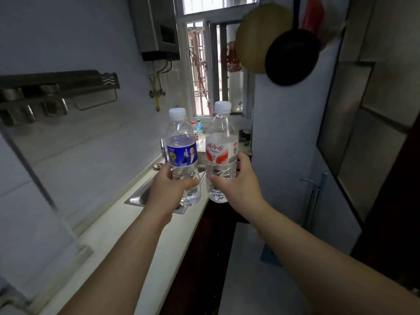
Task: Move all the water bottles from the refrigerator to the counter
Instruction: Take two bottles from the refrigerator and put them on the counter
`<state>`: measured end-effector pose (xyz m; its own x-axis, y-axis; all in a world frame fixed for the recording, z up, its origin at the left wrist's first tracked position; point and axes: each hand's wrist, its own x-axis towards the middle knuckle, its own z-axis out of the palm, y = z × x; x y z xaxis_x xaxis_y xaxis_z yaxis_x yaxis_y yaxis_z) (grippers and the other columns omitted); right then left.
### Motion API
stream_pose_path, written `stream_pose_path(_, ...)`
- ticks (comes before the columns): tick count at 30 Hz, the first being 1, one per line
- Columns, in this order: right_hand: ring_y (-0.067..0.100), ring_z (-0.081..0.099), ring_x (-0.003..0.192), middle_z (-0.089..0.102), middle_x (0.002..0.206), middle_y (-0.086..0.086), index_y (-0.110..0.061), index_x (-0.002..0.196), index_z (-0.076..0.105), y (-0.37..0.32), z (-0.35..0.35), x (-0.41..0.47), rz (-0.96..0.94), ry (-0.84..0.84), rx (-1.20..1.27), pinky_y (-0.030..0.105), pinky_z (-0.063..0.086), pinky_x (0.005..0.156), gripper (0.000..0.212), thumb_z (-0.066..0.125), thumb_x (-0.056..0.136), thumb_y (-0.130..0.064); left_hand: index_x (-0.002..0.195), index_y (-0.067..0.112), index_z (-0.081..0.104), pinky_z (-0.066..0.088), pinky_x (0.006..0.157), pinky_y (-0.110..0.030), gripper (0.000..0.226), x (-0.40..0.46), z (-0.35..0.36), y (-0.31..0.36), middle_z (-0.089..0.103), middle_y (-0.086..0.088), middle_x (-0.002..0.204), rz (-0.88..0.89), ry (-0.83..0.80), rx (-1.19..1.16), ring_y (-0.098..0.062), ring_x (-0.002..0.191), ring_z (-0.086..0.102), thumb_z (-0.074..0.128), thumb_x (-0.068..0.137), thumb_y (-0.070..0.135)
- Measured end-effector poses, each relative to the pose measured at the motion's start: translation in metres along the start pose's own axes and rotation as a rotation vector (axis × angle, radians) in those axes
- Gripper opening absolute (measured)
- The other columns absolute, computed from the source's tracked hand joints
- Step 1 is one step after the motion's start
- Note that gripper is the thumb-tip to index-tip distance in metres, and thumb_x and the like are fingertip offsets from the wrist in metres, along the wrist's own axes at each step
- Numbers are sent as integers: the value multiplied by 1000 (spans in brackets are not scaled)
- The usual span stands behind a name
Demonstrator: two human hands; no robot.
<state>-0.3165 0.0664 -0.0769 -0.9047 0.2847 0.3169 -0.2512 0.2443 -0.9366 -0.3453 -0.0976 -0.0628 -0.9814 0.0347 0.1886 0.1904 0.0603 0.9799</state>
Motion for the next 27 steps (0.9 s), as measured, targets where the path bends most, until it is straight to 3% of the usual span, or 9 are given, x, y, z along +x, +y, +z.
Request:
stream_pose_path(3,2,63,95,63,107,-17,-45,106,44,10,-12,16,4,9,-4,24,54,77,55,83,70,-29,106,29,65,56,76,-37,50,17,15,-6,75,10,92,-2,-9,-1,-16,88,72,80,69,-1)
stream_pose_path(7,-1,63,96,63,110,-17,-36,127,42,26,-23,39,11,26,-9,24,53,80,71,84,70,-29,104,28,65,55,78,-37,48,42,32,-14,75,8,92,-1,-5,-26,-17,88,72,79,69,-3)
stream_pose_path(13,-1,65,93,65,104,-19,-43,118,43,61,-23,91,53,50,-39,32,57,83,64,83,70,-34,105,26,66,54,73,-30,49,97,52,-34,76,8,91,-1,-43,-49,-12,84,72,77,71,-6)
stream_pose_path(16,0,64,92,63,104,-20,-45,116,40,78,-19,126,80,52,-33,27,56,80,62,82,73,-31,103,26,65,53,72,-30,48,136,61,-52,76,9,89,-34,-47,-68,-12,83,72,77,70,-7)
stream_pose_path(18,0,63,92,61,104,-21,-44,117,39,90,-14,152,103,57,-28,24,55,79,63,82,74,-26,101,27,66,55,76,-34,46,166,67,-64,76,9,90,-55,-55,-78,-14,85,72,78,70,-5)
stream_pose_path(23,6,64,97,63,109,-15,-33,123,44,113,4,221,139,73,-29,33,57,86,62,82,75,-20,100,25,65,55,74,-31,46,240,78,-83,75,10,86,-85,-59,-100,-15,84,72,78,69,-5)
stream_pose_path(27,6,64,92,62,105,-17,-41,108,43,126,16,279,127,97,-86,31,57,82,54,81,76,-20,99,23,65,50,65,-25,44,307,84,-95,74,10,83,-103,-72,-102,-10,79,70,78,69,-5)
